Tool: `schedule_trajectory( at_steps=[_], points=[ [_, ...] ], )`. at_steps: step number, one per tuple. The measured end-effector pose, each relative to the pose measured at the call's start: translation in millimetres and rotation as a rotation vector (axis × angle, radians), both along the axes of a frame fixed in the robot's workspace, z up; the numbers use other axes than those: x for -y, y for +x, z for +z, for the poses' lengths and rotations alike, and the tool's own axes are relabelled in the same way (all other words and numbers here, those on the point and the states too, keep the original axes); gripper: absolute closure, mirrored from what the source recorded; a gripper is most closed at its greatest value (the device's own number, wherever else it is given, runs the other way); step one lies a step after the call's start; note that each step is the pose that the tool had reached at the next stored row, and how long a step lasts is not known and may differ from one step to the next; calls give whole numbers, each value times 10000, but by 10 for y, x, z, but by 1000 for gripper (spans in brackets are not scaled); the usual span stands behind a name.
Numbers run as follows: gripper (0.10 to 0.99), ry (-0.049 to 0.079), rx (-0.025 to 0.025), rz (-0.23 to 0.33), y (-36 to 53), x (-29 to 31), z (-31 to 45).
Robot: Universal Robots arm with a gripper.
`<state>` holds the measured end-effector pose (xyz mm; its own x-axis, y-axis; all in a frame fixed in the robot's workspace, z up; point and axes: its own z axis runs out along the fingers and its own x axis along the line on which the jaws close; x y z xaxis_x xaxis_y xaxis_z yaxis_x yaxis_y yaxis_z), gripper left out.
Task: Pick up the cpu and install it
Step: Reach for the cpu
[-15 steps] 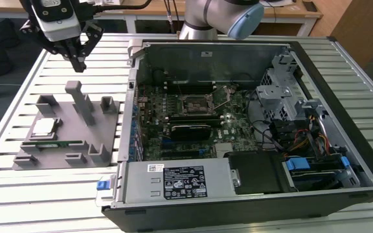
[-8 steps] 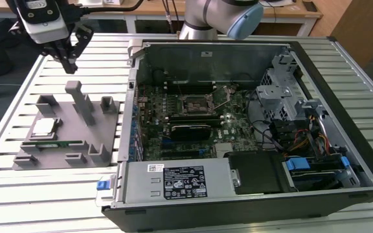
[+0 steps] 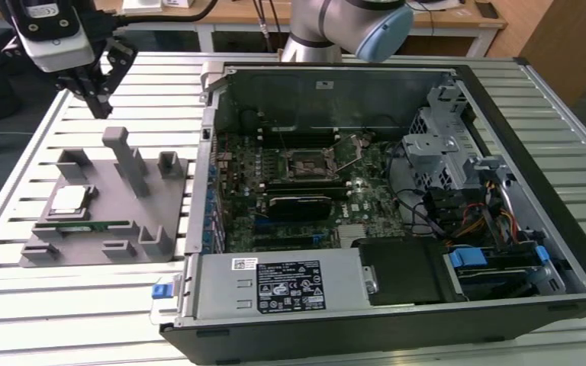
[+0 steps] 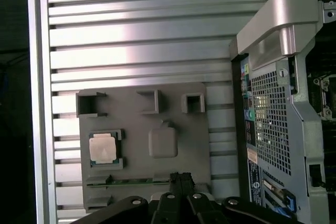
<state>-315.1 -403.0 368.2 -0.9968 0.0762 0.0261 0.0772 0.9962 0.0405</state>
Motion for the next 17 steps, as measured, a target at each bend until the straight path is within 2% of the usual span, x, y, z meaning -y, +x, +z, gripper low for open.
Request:
schedule_trajectory(
  at_steps=[6, 17],
  points=[
    [980, 0, -35, 0, -57, 5, -15],
    [980, 0, -47, -1, -149, 11, -41]
  ],
)
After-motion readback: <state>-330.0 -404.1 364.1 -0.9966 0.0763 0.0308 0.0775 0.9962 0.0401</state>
